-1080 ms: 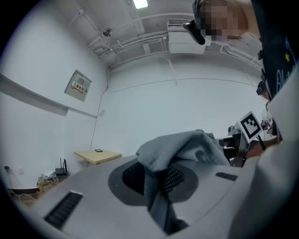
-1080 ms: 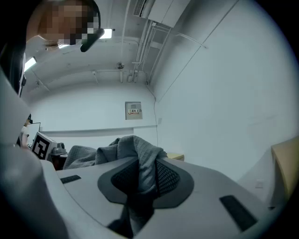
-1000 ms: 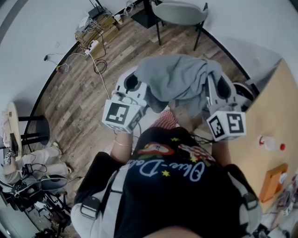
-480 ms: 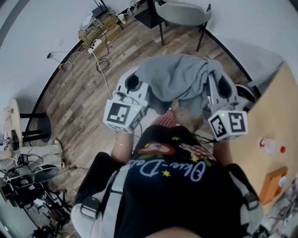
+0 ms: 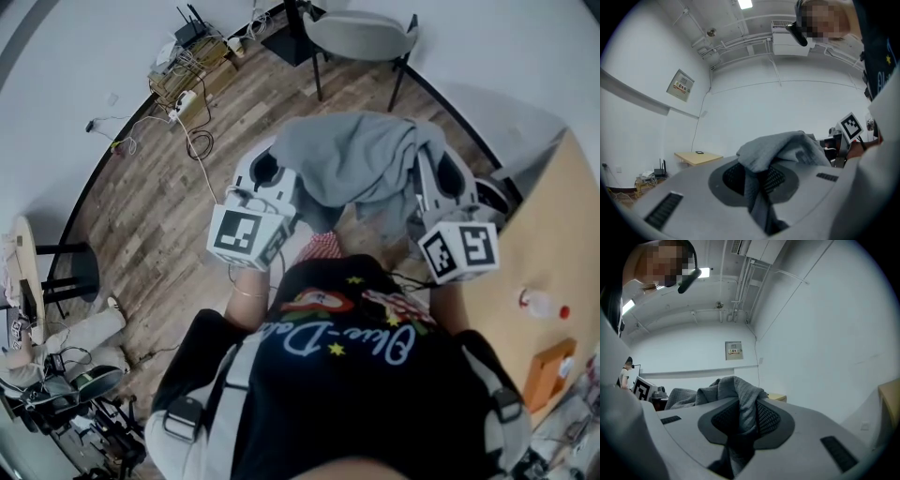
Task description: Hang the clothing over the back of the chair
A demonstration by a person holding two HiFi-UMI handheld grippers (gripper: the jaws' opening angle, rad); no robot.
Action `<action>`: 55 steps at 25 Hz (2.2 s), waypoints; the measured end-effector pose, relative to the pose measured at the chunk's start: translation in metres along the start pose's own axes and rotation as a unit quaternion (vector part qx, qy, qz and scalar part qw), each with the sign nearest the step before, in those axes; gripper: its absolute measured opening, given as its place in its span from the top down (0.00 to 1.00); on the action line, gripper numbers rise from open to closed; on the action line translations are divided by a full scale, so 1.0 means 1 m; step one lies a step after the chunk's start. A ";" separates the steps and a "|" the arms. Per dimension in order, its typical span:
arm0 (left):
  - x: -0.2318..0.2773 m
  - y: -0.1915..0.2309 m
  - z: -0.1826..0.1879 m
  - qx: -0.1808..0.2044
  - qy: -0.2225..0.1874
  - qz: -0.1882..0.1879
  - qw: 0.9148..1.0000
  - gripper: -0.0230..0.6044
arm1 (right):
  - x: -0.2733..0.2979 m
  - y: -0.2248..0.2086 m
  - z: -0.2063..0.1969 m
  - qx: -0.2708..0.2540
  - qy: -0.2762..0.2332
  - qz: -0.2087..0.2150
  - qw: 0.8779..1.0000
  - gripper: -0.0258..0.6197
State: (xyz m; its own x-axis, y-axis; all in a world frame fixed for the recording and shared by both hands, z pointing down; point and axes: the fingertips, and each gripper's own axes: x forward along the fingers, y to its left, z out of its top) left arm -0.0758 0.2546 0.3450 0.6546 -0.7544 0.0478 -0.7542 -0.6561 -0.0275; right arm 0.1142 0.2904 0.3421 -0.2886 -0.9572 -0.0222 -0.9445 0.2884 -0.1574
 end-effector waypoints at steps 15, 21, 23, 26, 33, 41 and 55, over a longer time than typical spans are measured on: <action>0.073 0.076 0.013 0.000 -0.018 0.005 1.000 0.91 | 0.107 -0.021 0.020 -0.006 0.012 0.009 1.000 0.84; 0.081 0.105 0.010 0.004 -0.022 0.019 1.000 0.91 | 0.142 -0.014 0.015 -0.005 0.014 0.024 1.000 0.84; 0.081 0.122 0.012 0.002 -0.022 0.025 0.999 0.91 | 0.159 -0.005 0.016 -0.006 0.019 0.030 0.999 0.84; 0.082 0.157 0.024 -0.004 -0.022 0.035 0.999 0.91 | 0.195 0.013 0.027 -0.010 0.027 0.041 0.999 0.84; 0.073 0.221 0.033 -0.015 -0.024 0.072 0.997 0.91 | 0.260 0.053 0.030 -0.015 0.038 0.077 0.996 0.84; 0.047 0.284 0.032 -0.011 -0.024 0.109 0.994 0.91 | 0.313 0.104 0.025 -0.014 0.048 0.116 0.992 0.84; 0.041 0.318 -0.002 -0.019 -0.015 0.157 0.987 0.91 | 0.358 0.123 -0.012 -0.009 0.066 0.164 0.984 0.84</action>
State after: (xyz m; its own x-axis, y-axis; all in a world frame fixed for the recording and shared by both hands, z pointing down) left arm -0.2892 0.0147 0.3405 0.3892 -0.9211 0.0134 -0.9211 -0.3892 0.0005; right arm -0.1068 -0.0164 0.3269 -0.5958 -0.8009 0.0603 -0.7990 0.5834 -0.1458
